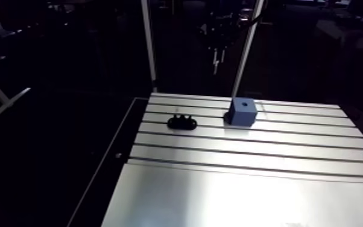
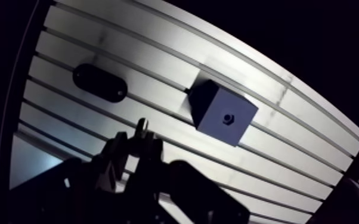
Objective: Pick up the M10 bolt and insert it into the hex recess until seated.
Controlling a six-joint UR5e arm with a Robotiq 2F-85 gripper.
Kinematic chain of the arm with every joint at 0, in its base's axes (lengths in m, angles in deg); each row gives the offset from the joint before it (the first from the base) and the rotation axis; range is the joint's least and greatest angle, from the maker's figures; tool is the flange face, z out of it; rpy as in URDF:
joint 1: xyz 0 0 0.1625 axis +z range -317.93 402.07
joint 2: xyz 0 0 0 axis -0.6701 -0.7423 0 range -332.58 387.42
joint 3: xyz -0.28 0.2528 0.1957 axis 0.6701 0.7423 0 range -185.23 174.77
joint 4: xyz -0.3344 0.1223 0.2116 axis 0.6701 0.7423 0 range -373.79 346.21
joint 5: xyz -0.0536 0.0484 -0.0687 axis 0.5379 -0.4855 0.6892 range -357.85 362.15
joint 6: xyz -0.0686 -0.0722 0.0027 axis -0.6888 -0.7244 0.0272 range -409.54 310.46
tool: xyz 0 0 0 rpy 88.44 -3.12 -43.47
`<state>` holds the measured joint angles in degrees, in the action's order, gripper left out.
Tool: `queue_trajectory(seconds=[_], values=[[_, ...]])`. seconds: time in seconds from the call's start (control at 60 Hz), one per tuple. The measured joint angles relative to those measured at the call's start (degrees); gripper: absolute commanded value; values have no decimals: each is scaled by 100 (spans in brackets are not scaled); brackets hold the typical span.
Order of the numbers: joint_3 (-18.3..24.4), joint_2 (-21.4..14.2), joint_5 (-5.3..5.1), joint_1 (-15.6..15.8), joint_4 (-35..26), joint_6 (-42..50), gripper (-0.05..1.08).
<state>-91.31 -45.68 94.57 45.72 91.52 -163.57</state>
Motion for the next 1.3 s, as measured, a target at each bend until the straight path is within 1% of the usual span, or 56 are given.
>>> queue_trajectory(seconds=[0.183,0.283,0.4,0.5,0.7,0.833,1.033,1.3], values=[[132,17,31,-318,-290,-719,106],[164,46,85,-458,-364,-1101,107],[164,85,179,-565,-392,-1417,107],[153,130,236,-630,-377,-1628,107],[173,253,291,-753,-324,-1882,108],[182,332,290,-833,-289,-1927,107],[167,424,248,-964,-180,-1926,108],[100,554,229,-1008,-91,-1927,108]])
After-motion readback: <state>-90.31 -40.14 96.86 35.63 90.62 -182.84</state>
